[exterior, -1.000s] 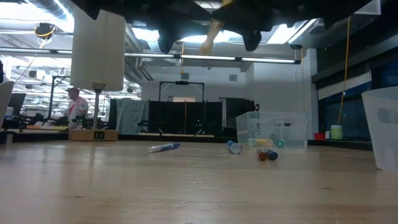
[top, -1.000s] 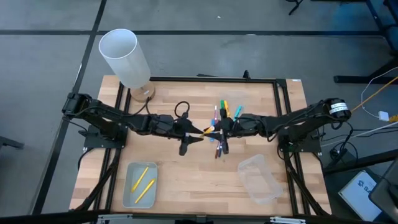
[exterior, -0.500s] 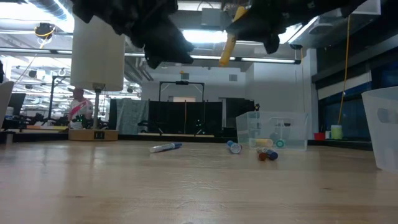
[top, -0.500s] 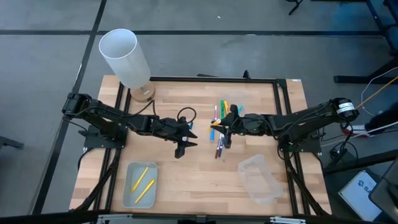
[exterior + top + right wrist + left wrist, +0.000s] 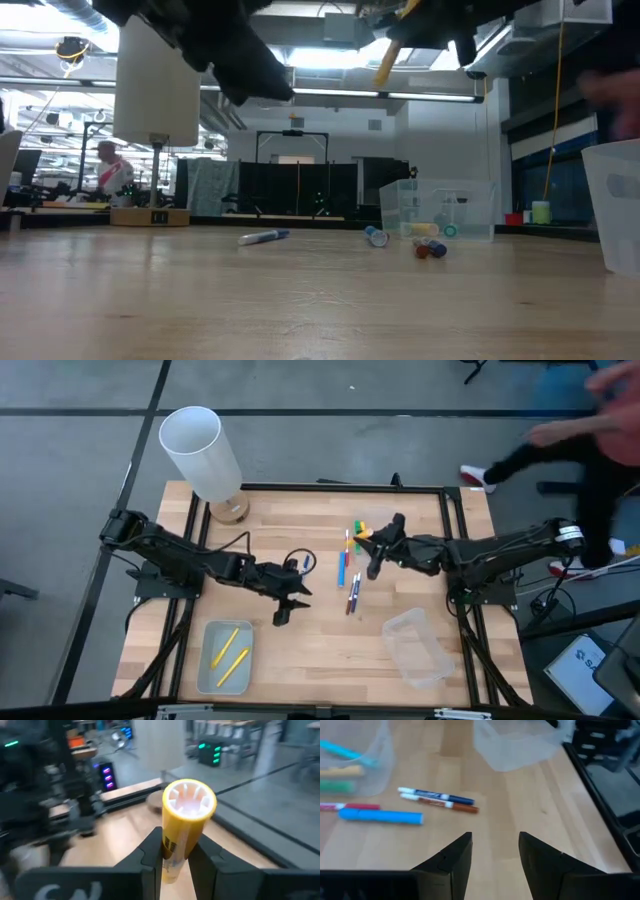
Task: Pick & Place Markers
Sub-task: Put the yellow highlighter pen into the top transparent bin
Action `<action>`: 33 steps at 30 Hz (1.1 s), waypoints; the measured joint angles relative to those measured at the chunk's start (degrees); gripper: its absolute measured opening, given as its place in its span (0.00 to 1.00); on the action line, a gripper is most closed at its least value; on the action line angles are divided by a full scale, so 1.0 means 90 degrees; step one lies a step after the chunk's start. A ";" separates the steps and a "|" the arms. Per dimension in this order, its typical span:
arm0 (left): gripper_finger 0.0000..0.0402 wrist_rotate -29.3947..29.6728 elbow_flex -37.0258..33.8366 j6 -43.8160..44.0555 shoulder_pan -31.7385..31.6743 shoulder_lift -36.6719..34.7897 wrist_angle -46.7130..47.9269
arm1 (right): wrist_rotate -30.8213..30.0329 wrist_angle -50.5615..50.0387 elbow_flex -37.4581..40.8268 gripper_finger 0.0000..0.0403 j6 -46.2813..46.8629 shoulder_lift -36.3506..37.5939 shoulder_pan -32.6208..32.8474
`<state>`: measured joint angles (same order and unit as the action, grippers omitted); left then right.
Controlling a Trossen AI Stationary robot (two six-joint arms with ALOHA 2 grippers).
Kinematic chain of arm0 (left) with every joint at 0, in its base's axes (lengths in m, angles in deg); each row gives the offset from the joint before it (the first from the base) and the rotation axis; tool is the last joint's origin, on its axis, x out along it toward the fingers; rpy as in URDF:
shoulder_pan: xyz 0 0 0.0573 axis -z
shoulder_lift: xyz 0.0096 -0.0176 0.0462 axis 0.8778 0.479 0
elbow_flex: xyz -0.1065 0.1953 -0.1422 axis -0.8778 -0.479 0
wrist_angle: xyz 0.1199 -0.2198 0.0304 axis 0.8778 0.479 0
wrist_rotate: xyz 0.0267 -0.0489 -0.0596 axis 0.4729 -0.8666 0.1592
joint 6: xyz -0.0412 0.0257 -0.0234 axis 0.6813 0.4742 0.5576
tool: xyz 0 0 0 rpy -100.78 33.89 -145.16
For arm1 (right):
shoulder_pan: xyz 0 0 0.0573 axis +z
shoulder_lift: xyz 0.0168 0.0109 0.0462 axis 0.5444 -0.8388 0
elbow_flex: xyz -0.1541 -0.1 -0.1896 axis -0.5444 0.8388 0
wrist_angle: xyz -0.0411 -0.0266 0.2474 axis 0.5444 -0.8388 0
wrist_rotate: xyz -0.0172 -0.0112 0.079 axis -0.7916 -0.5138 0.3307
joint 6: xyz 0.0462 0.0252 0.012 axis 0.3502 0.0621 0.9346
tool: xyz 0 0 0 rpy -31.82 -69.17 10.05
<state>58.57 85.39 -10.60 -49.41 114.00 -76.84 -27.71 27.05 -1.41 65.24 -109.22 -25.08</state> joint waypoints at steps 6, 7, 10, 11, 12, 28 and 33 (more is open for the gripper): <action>0.39 0.0013 0.0000 -0.0310 0.0307 0.0000 0.0000 | -0.0705 -0.0337 0.0000 0.17 0.0221 0.0251 -0.0105; 0.39 0.0015 0.0000 -0.0351 0.0350 0.0000 0.0001 | -0.0749 -0.0423 0.0000 0.17 0.0302 0.0264 -0.0152; 0.40 0.0015 0.0000 -0.0450 0.0445 0.0000 0.0002 | -0.0758 -0.0673 0.0002 0.17 0.0519 0.0268 -0.0343; 0.40 0.0028 0.0000 -0.0450 0.0468 0.0000 0.0002 | -0.0756 -0.0758 0.0002 0.17 0.0608 0.0266 -0.0419; 0.40 0.0052 0.0000 -0.0448 0.0479 0.0000 0.0002 | -0.0756 -0.0850 0.0002 0.17 0.0688 0.0266 -0.0492; 0.39 0.0068 0.0000 -0.0445 0.0493 0.0000 0.0008 | 0.0025 -0.2056 0.0005 0.17 0.1353 0.0264 -0.1638; 0.39 0.0068 0.0000 -0.0443 0.0493 0.0000 0.0010 | 0.0275 -0.2538 0.0005 0.17 0.1674 0.0262 -0.1984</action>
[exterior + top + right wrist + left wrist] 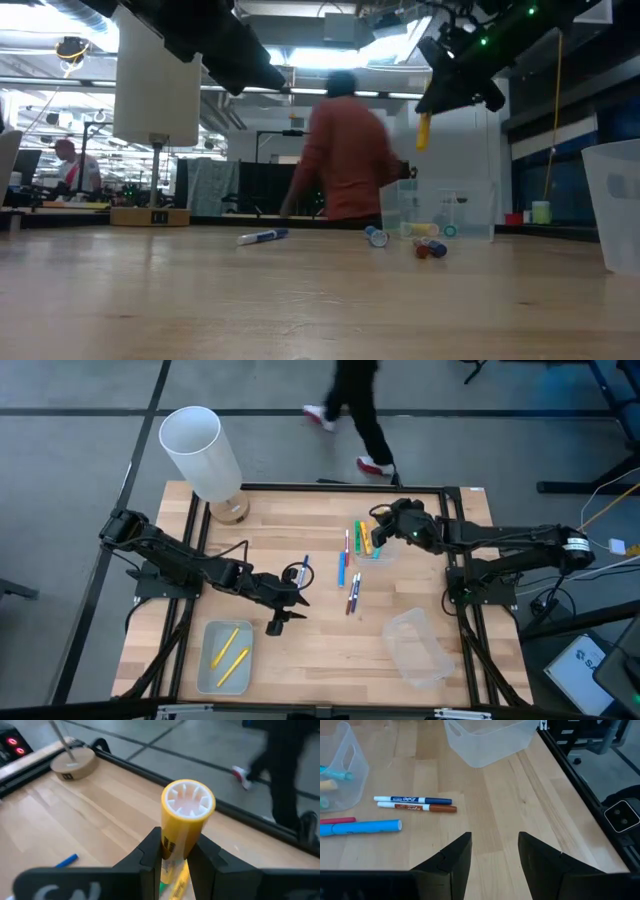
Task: Pick & Place Markers
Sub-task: Put the yellow highlighter pen into the top transparent bin
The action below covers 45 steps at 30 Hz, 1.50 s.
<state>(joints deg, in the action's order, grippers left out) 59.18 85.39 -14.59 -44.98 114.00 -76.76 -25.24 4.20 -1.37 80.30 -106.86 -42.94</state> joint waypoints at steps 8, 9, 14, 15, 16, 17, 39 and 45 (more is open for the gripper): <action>0.40 0.0003 0.0000 0.0002 0.0000 0.0000 0.0002 | 0.0420 -0.0572 0.0000 0.17 0.0348 -0.0004 -0.0508; 0.40 0.0003 0.0000 0.0000 0.0000 0.0000 0.0002 | 0.0510 -0.0613 0.0000 0.17 0.0351 -0.0020 -0.0566; 0.39 0.0003 0.0000 0.0000 0.0000 0.0000 0.0002 | 0.0861 -0.0694 0.0000 0.17 0.0353 -0.0115 -0.0809; 0.39 0.0003 0.0000 0.0000 0.0000 0.0000 0.0002 | 0.0919 -0.0694 0.0000 0.17 0.0352 -0.0153 -0.0849; 0.39 0.0005 0.0000 0.0001 0.0000 0.0000 0.0002 | 0.0968 -0.0694 0.0000 0.17 0.0354 -0.0196 -0.0884; 0.39 0.0008 0.0000 0.0001 0.0000 0.0000 0.0002 | 0.1025 -0.0695 0.0000 0.17 0.0351 -0.0246 -0.0916; 0.40 0.0214 0.0000 0.0000 0.0000 0.0000 0.0003 | 0.2438 -0.0689 0.0000 0.17 0.0463 -0.1284 -0.1589; 0.39 0.0216 0.0000 -0.0002 0.0000 0.0000 0.0002 | 0.2727 -0.0689 0.0000 0.17 0.0490 -0.1457 -0.1715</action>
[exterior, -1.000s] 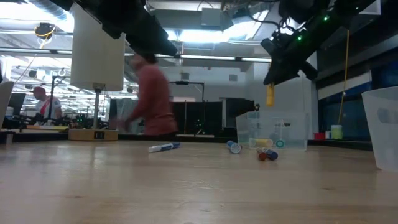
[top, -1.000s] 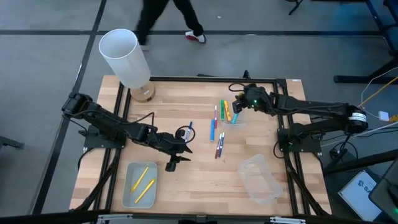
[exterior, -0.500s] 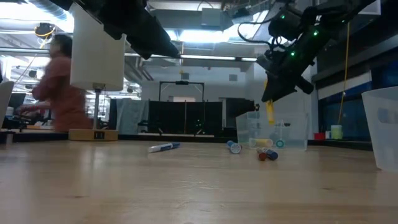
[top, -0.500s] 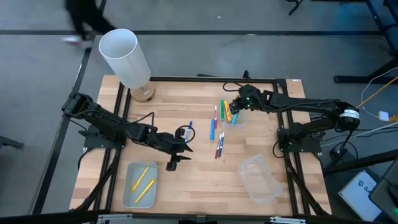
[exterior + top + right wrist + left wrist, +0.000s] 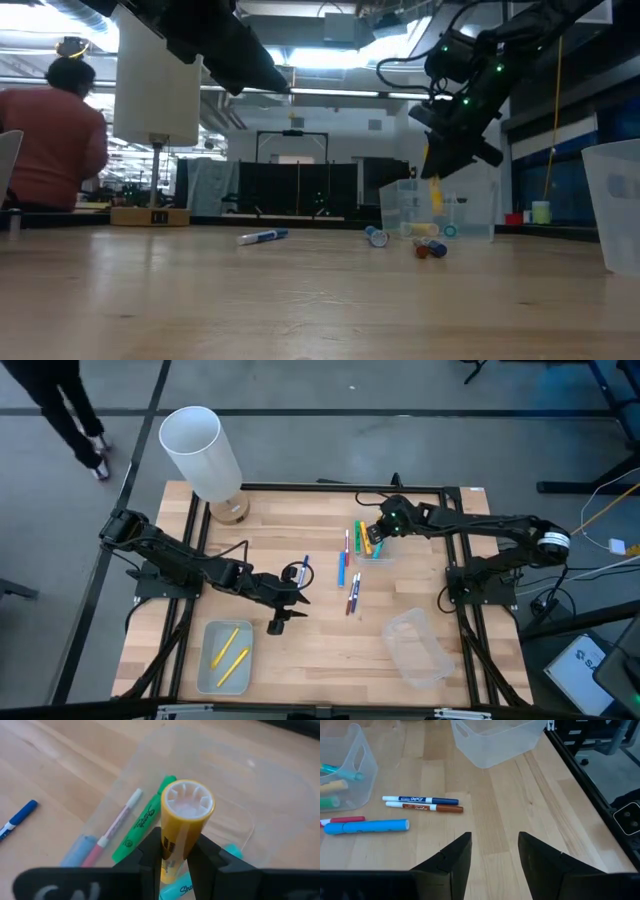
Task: Pick & Place Markers
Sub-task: Put the yellow highlighter pen into the top transparent bin
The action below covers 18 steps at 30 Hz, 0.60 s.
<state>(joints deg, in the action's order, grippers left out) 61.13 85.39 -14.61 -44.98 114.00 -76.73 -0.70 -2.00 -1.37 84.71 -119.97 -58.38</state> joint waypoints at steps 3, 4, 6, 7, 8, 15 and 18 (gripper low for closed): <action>0.40 0.0000 0.0000 0.0000 -0.0002 0.0000 0.0001 | 0.0117 0.0002 0.0000 0.17 0.0004 -0.0090 -0.0045; 0.40 0.0000 0.0000 0.0000 -0.0002 0.0000 0.0002 | 0.0135 0.0002 0.0000 0.17 0.0019 -0.0117 -0.0050; 0.39 0.0000 0.0000 0.0002 -0.0002 0.0000 0.0000 | 0.0136 0.0004 0.0000 0.17 0.0022 -0.0174 -0.0050; 0.39 0.0000 0.0000 0.0001 -0.0001 0.0000 0.0001 | 0.0139 0.0004 0.0000 0.17 0.0021 -0.0199 -0.0050; 0.39 0.0000 0.0000 0.0000 0.0000 0.0000 0.0000 | 0.0146 0.0004 0.0000 0.17 0.0020 -0.0223 -0.0050; 0.40 0.0000 0.0000 -0.0001 -0.0002 0.0000 0.0000 | 0.0201 0.0012 0.0000 0.17 0.0014 -0.0341 -0.0053; 0.40 0.0000 0.0000 0.0000 0.0000 0.0000 0.0000 | 0.0428 0.0006 0.0000 0.17 0.0048 -0.0346 -0.0121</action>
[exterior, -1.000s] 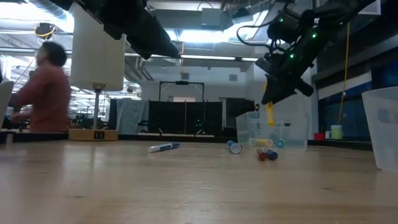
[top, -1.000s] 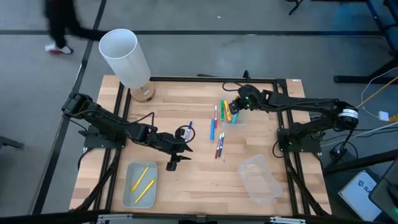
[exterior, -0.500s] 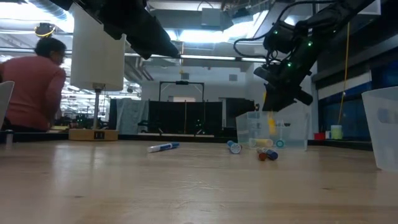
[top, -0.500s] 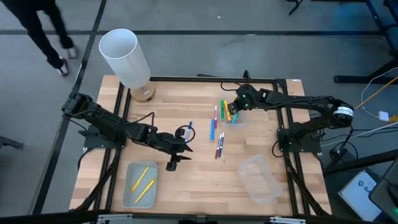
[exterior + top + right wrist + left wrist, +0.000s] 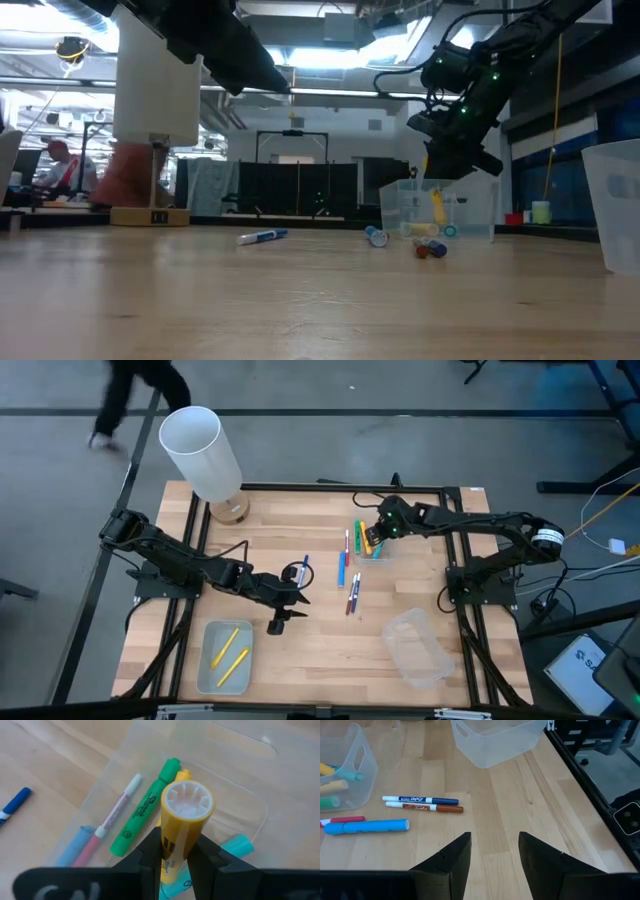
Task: Pick & Place Markers
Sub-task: Put the yellow highlighter pen into the top transparent bin
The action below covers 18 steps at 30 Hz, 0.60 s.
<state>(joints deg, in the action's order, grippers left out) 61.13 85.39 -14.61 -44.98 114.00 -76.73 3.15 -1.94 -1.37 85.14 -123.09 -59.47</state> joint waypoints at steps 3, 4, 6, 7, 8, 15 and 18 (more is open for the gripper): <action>0.40 0.0000 0.0000 -0.0001 0.0000 0.0000 0.0000 | 0.0154 -0.0002 0.0000 0.17 0.0081 0.0000 -0.0085; 0.40 0.0000 0.0000 0.0000 -0.0001 0.0000 0.0000 | 0.0232 -0.0002 0.0000 0.17 0.0088 0.0000 -0.0118; 0.40 0.0000 0.0000 0.0000 -0.0001 0.0000 0.0000 | 0.0385 -0.0002 0.0000 0.17 0.0116 0.0000 -0.0188; 0.40 0.0000 0.0000 0.0000 -0.0002 0.0000 0.0000 | 0.0428 -0.0002 0.0000 0.17 0.0125 0.0000 -0.0222; 0.40 0.0000 0.0000 0.0000 0.0000 0.0000 0.0000 | 0.0486 -0.0002 0.0000 0.17 0.0125 0.0000 -0.0260; 0.39 0.0000 0.0000 -0.0002 0.0000 0.0000 0.0000 | 0.0888 -0.0002 0.0000 0.17 0.0261 0.0000 -0.0527; 0.39 0.0002 0.0000 0.0000 -0.0001 0.0000 0.0000 | 0.1012 -0.0003 0.0000 0.17 0.0278 0.0002 -0.0636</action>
<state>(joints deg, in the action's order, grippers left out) 61.15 85.39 -14.61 -44.98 114.00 -76.73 12.25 -1.97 -1.37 87.64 -123.07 -65.19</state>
